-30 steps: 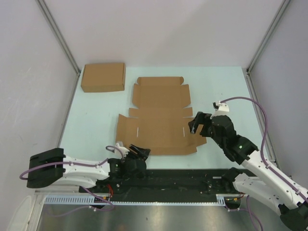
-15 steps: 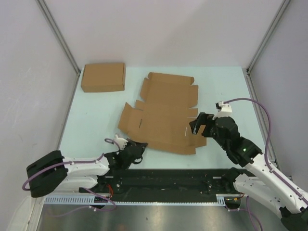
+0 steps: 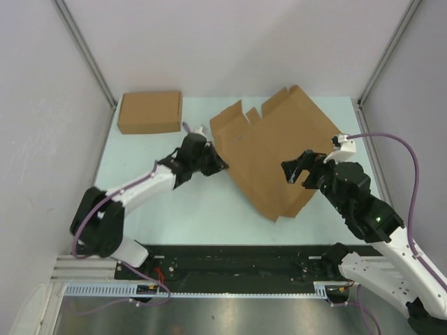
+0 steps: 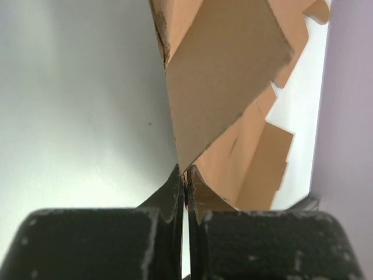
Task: Fold the paper box
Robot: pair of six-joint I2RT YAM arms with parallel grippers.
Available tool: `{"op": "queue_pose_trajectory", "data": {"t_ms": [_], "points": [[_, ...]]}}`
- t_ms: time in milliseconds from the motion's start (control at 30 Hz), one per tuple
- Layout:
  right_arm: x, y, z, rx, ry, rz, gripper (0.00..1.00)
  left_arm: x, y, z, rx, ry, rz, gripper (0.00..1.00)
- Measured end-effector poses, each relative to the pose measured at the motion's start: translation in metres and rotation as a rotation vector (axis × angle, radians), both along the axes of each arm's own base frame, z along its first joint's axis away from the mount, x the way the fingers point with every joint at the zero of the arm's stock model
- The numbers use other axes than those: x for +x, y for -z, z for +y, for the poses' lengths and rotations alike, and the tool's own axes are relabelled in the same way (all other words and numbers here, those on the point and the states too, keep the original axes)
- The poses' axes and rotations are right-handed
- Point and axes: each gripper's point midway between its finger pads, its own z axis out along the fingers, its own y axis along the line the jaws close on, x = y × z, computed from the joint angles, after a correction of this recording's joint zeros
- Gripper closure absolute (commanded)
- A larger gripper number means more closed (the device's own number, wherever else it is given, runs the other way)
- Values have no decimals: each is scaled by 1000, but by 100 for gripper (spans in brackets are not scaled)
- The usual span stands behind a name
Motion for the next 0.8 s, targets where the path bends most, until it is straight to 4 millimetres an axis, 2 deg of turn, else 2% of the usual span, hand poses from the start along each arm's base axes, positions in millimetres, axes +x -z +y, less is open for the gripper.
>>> {"op": "queue_pose_trajectory", "data": {"t_ms": [133, 300, 400, 500, 567, 600, 633, 667, 700, 800], "points": [[1, 9, 1, -24, -1, 28, 2, 20, 2, -28, 31, 212, 61, 100], [2, 17, 2, -61, -9, 48, 1, 25, 11, -48, 60, 416, 109, 100], [2, 19, 1, -76, -12, 49, 1, 33, 20, -52, 88, 472, 125, 93], [2, 23, 0, -103, -17, 56, 1, 46, 35, -48, 112, 482, 161, 82], [2, 26, -1, -117, -19, 64, 0, 62, 46, -41, 133, 463, 184, 59], [2, 27, -1, -124, -20, 65, 0, 76, 53, -36, 150, 438, 188, 42], [2, 29, -1, -134, -20, 68, 0, 87, 57, -30, 163, 420, 187, 33], [2, 30, -2, -141, -22, 70, 0, 99, 60, -22, 178, 395, 183, 15], [2, 30, -2, -147, -23, 71, 0, 108, 62, -14, 194, 369, 181, 1], [2, 32, -5, -166, -21, 71, 1, 127, 55, 10, 232, 293, 156, 0]]}}
